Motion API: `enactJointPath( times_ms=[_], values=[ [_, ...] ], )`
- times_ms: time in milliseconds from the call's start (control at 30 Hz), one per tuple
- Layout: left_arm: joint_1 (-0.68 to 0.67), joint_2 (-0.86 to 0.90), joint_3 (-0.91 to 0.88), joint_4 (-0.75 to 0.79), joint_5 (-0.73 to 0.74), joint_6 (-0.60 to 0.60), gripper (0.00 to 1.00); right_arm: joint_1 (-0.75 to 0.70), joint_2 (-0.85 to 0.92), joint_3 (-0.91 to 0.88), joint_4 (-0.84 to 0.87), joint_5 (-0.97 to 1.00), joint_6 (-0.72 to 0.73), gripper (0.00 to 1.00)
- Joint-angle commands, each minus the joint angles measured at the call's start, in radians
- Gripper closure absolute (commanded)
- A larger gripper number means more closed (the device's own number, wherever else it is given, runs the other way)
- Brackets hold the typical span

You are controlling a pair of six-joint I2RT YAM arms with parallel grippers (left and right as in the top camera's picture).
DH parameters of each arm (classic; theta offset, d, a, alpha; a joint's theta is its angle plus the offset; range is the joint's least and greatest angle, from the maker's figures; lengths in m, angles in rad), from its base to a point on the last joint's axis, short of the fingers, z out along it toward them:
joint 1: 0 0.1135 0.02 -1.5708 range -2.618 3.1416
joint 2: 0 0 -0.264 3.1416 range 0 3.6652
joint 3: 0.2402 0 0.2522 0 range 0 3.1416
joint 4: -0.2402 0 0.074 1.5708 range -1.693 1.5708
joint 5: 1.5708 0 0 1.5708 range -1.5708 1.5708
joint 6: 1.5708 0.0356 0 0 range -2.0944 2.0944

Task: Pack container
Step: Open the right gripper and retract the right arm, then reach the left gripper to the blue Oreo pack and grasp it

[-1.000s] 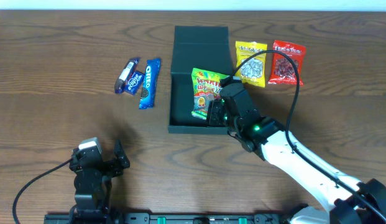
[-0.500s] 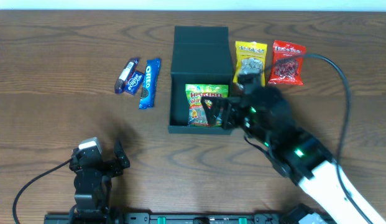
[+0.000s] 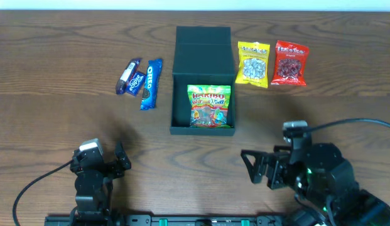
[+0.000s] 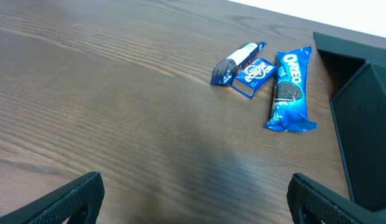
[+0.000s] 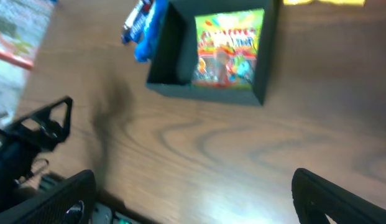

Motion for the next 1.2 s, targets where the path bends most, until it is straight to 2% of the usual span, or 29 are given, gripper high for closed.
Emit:
enactJointPath(
  times_ms=[0, 133, 300, 433, 500, 633, 733, 833, 967, 1167],
  values=[
    [0.004, -0.006, -0.019, 0.002, -0.005, -0.011, 0.05, 0.005, -0.003, 0.003, -0.034, -0.002, -0.027, 0.01],
    [0.004, -0.006, -0.019, 0.008, 0.002, -0.016, 0.05, 0.004, -0.002, 0.002, -0.060, 0.000, -0.027, 0.01],
    [0.003, -0.006, -0.019, 0.120, 0.250, -0.142, 0.05, 0.005, -0.002, 0.002, -0.125, -0.030, -0.027, 0.01],
    [0.003, -0.005, -0.019, 0.390, 0.336, -0.241, 0.05, 0.004, -0.002, 0.002, -0.149, -0.029, -0.027, 0.01],
    [0.003, 0.004, -0.018, 0.552, 0.339, -0.243, 0.05, 0.004, -0.002, 0.002, -0.149, -0.029, -0.027, 0.01],
    [0.003, 0.115, 0.002, 0.721, 0.365, -0.243, 0.05, 0.004, -0.002, 0.002, -0.149, -0.029, -0.027, 0.01],
    [0.003, 0.263, 0.022, 0.897, 0.369, -0.241, 0.05, 0.004, -0.002, 0.002, -0.149, -0.029, -0.027, 0.01],
    [0.003, 0.434, 0.079, 0.978, 0.368, -0.195, 0.05, 0.004, -0.002, 0.002, -0.149, -0.029, -0.027, 0.01],
    [0.003, 0.767, 0.275, 0.951, 0.398, -0.150, 0.05, 0.004, -0.002, 0.002, -0.149, -0.029, -0.027, 0.01],
    [0.002, 1.233, 0.618, 0.773, 0.501, -0.145, 0.05, 0.004, -0.002, 0.002, -0.149, -0.029, -0.027, 0.01]
  ],
)
